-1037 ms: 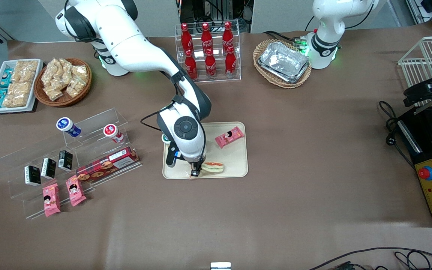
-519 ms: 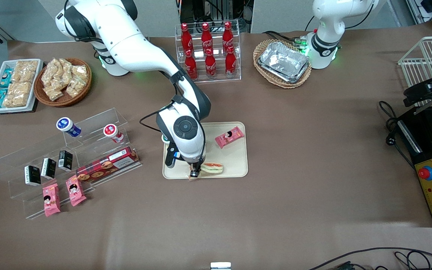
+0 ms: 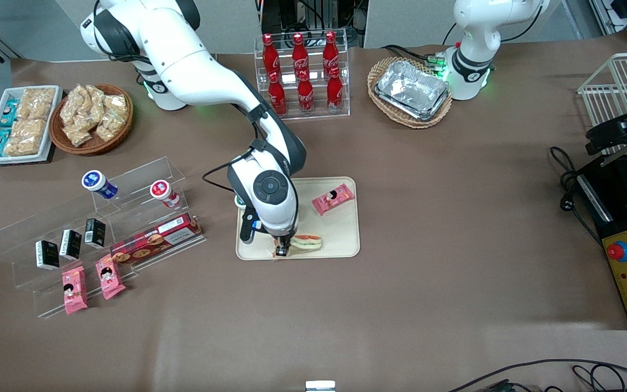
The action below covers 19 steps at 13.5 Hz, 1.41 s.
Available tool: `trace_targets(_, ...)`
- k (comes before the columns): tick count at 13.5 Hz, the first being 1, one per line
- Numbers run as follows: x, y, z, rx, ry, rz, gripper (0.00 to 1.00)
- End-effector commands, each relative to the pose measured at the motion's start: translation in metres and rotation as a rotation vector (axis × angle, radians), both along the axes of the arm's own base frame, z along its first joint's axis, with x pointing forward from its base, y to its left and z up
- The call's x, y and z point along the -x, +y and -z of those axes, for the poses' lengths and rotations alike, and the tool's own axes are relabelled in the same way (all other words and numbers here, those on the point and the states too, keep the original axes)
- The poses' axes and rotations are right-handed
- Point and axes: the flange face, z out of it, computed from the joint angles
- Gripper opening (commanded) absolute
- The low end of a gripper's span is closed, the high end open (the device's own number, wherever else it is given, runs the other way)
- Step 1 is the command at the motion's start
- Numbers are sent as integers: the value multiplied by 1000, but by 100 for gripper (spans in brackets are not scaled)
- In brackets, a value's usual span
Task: Place sandwich on tray
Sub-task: 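Lower the sandwich onto the tray and open the right gripper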
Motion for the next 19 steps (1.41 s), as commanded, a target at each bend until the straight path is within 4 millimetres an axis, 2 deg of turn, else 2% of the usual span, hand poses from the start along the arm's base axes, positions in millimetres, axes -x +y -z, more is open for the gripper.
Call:
trace_targets(1, 13, 15, 13, 15, 23, -14, 8)
trace_targets(4, 19, 18, 25, 25, 37, -13, 8)
trace_targets(5, 18, 16, 26, 26, 35, 2, 17)
trace_targets(6, 18, 16, 26, 26, 35, 0, 48)
trace_targets(7, 15, 13, 26, 26, 34, 4, 99)
trace_targets(8, 11, 8, 28, 34, 29, -2, 100)
trace_targets(10, 8, 8, 16, 27, 21, 4, 100)
trace_targets(11, 4, 6, -9, -3, 1, 9, 100)
trace_targets(12, -6, -9, -32, -12, 1, 34, 100)
trace_targets(13, -6, -16, -59, -15, 13, 32, 100)
trace_targets(15, -3, -32, -127, -35, 21, -71, 100)
trace_targets(19, 16, -72, -231, -102, 81, -346, 100)
